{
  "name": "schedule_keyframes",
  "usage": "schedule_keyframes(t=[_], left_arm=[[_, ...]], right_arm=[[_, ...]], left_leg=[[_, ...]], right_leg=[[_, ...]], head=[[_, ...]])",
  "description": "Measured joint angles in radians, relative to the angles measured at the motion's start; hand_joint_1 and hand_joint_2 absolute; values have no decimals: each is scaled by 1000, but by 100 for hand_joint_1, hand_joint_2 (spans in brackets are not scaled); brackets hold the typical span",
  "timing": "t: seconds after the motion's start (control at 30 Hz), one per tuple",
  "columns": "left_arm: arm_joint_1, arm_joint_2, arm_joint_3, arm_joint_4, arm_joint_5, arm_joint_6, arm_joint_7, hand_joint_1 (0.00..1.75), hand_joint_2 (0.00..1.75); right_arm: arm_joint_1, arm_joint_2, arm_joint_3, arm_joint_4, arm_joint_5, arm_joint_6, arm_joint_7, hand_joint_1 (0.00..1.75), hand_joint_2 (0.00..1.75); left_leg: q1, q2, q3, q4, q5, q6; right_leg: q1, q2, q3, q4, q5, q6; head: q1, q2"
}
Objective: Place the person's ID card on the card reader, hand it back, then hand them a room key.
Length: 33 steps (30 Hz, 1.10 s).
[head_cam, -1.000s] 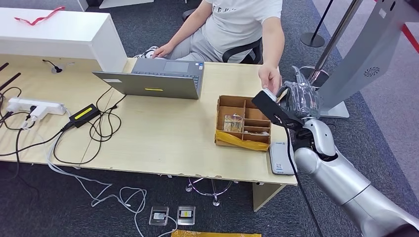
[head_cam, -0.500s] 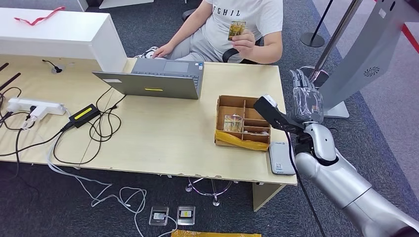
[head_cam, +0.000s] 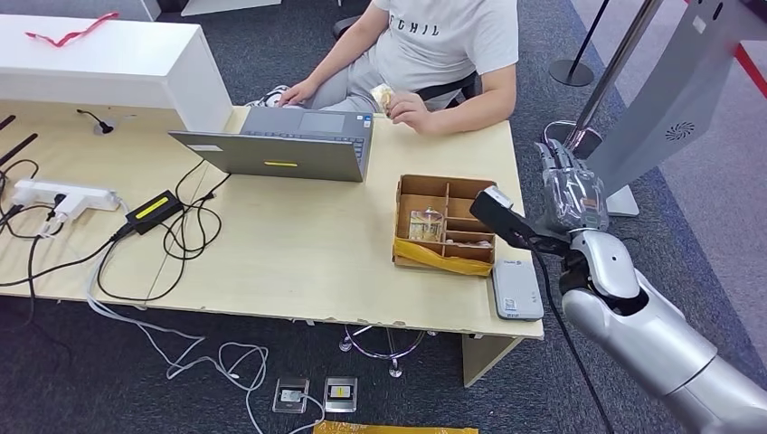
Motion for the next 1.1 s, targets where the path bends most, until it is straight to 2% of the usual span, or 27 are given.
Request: schedule_keyframes(t=[0.13, 0.3, 0.77, 1.1], left_arm=[[0, 0, -7, 0, 16, 0, 0, 0, 0], [0, 0, -19, -2, 29, 0, 0, 0, 0], [0, 1, -52, -15, 53, 3, -4, 0, 0], [-1, 5, -73, -17, 66, 4, -8, 0, 0]], right_arm=[[9, -31, 11, -67, -10, 31, 16, 0, 175], [26, -44, 30, -104, -10, 51, 19, 0, 175], [117, -49, 78, -105, -5, 14, 26, 0, 175], [136, -24, 98, -62, 29, -30, 27, 0, 175]], left_leg=[[0, 1, 0, 0, 0, 0], [0, 1, 0, 0, 0, 0], [0, 1, 0, 0, 0, 0], [0, 1, 0, 0, 0, 0]], right_leg=[[0, 1, 0, 0, 0, 0], [0, 1, 0, 0, 0, 0], [0, 0, 0, 0, 0, 0], [0, 0, 0, 0, 0, 0]], head=[[0, 0], [0, 0], [0, 0], [0, 0]])
